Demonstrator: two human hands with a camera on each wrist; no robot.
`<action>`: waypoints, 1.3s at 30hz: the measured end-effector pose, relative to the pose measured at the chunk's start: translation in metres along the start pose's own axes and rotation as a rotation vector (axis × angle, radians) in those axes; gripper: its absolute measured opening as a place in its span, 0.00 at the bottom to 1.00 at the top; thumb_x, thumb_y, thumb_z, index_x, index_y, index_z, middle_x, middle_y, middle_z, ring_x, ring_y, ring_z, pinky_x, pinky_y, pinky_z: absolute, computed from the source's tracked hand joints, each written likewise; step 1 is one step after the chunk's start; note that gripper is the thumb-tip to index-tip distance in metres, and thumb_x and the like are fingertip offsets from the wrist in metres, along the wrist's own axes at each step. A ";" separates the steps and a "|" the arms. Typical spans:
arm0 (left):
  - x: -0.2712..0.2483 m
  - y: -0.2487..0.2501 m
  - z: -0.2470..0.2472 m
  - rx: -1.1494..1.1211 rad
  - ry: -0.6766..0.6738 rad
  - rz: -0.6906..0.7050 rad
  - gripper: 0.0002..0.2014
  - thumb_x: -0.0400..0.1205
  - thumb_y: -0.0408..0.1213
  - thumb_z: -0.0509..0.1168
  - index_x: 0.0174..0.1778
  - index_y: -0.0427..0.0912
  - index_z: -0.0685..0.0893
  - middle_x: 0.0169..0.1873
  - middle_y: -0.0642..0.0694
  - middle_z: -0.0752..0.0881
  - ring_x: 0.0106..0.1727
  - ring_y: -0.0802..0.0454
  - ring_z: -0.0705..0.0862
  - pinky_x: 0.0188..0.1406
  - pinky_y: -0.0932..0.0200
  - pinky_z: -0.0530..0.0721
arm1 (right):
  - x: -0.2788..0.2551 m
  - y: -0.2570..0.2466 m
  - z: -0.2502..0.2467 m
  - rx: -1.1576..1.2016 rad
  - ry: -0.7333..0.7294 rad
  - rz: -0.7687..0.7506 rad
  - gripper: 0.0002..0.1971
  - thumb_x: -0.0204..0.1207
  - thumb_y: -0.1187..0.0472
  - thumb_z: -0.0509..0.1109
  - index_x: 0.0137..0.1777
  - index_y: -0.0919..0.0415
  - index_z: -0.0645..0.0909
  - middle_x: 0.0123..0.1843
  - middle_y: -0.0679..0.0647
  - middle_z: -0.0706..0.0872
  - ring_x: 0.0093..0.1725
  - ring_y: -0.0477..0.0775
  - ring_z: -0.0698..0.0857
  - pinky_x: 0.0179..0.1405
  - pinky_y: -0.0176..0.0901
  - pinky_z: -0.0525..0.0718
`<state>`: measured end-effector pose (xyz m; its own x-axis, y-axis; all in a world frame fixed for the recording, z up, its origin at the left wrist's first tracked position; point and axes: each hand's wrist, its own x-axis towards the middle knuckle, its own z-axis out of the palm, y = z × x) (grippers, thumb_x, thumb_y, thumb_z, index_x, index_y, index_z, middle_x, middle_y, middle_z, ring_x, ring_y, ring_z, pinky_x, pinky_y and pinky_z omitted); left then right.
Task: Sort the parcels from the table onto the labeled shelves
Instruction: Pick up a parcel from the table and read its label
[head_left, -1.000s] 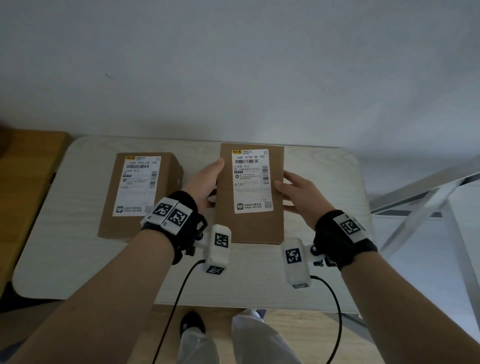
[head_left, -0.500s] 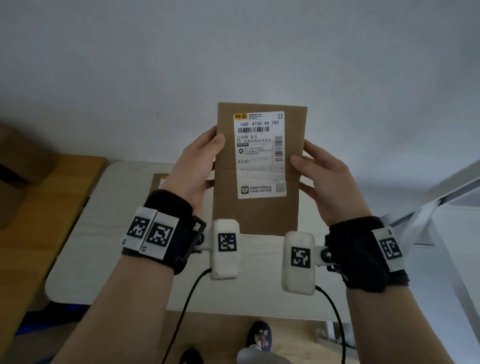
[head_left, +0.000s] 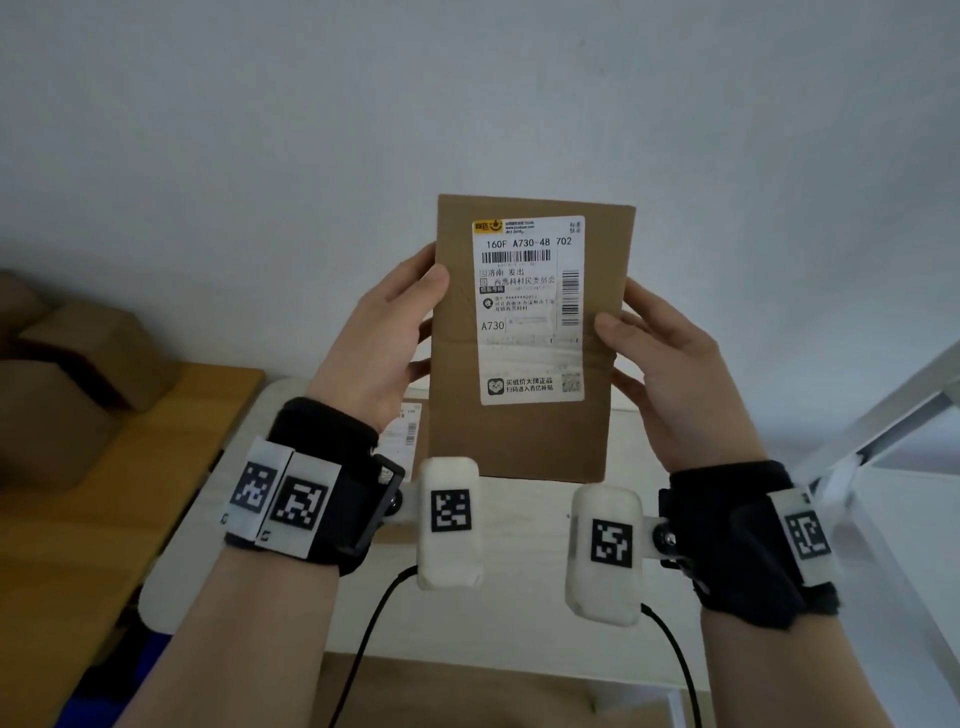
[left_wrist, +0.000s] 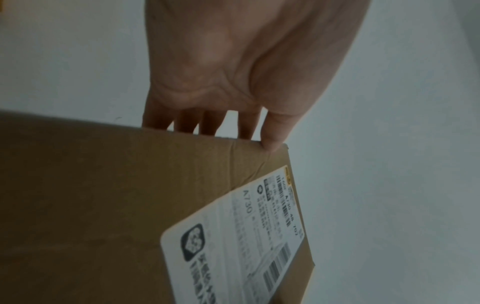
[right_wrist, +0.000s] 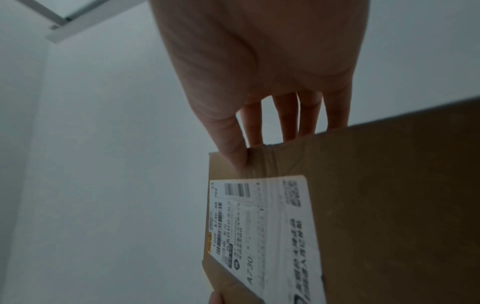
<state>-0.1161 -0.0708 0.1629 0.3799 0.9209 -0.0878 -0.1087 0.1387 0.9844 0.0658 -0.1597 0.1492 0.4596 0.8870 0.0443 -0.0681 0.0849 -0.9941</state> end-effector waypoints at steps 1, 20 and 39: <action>-0.002 0.002 -0.001 -0.002 -0.002 0.008 0.18 0.89 0.44 0.56 0.74 0.58 0.79 0.53 0.59 0.89 0.53 0.56 0.85 0.48 0.57 0.81 | -0.002 -0.002 0.001 0.004 0.002 -0.006 0.23 0.79 0.66 0.68 0.73 0.50 0.79 0.50 0.44 0.93 0.47 0.38 0.90 0.49 0.36 0.82; -0.011 0.010 -0.012 -0.024 -0.008 0.034 0.18 0.89 0.43 0.57 0.74 0.59 0.79 0.44 0.63 0.90 0.50 0.59 0.85 0.44 0.58 0.80 | -0.011 -0.011 0.018 0.034 0.014 -0.010 0.21 0.79 0.67 0.67 0.71 0.50 0.81 0.49 0.44 0.93 0.45 0.38 0.89 0.50 0.37 0.81; -0.002 0.020 -0.024 0.039 -0.079 0.058 0.17 0.88 0.50 0.56 0.73 0.65 0.77 0.48 0.68 0.89 0.57 0.60 0.85 0.58 0.52 0.83 | -0.003 -0.022 0.028 -0.066 -0.042 -0.057 0.27 0.78 0.69 0.67 0.75 0.48 0.76 0.64 0.50 0.89 0.53 0.39 0.89 0.42 0.28 0.85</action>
<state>-0.1414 -0.0615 0.1791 0.4450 0.8953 -0.0200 -0.0967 0.0703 0.9928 0.0408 -0.1518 0.1742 0.4237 0.8998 0.1041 0.0160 0.1075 -0.9941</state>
